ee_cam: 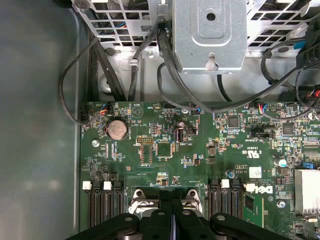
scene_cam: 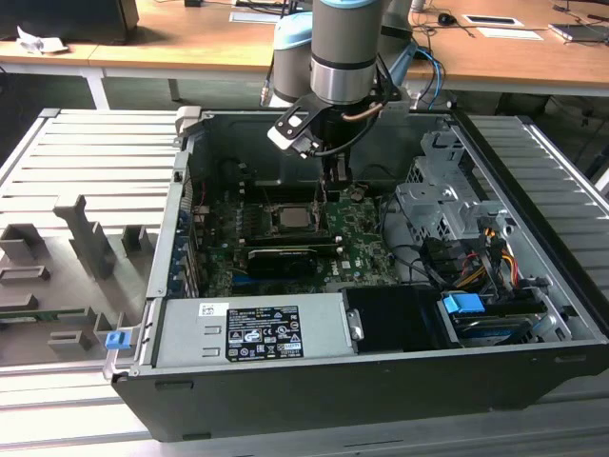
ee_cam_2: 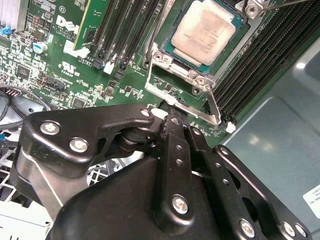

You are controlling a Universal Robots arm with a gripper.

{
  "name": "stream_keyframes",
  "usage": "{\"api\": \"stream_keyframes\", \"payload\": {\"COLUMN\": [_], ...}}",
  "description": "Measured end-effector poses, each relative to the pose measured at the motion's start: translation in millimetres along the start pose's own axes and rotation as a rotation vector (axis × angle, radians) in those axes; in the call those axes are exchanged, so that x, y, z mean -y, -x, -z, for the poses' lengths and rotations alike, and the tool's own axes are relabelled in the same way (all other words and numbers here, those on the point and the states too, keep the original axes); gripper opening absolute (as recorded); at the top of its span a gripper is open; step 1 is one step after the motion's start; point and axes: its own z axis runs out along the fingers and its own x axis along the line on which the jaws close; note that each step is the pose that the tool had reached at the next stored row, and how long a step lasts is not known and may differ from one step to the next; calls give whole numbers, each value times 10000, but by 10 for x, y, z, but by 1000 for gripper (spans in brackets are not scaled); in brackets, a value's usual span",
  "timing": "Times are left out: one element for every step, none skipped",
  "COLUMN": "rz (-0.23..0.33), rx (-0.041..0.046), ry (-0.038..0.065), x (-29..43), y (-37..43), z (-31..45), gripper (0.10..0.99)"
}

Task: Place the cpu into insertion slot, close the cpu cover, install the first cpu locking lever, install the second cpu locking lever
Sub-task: 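Close the cpu cover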

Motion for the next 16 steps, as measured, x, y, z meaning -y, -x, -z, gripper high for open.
{"api": "stream_keyframes", "payload": {"rz": [-1, -1, -1, -1, -2, -1, -2, -1, -1, -1, 0, 0, 0, 0, 0, -1], "rx": [0, 0, 0, 0, -1, 0, -1, -1, -1, -1, -1, -1, 0, -1, -1, 0], "ry": [0, 0, 0, 0, 0, 0, 0, 0, 0, 0, 0, 0, 0, 0, 1, 0], "x": [1, 2, 4, 5, 7, 9, 13, 17, 21, 28, 32, 37, 44, 48, 54, 68], "y": [0, 0, 0, 0, 0, 0, 0, 0, 0, 0, 0, 0, 0, 0, 0, 0], "z": [0, 0, 0, 0, 0, 1, 1, 1, 1, 2, 2, 2, 3, 3, 3, 4], "gripper": [106, 106, 106, 106, 106, 106, 106, 106, 106, 106, 106, 106, 106, 106, 106, 106]}}
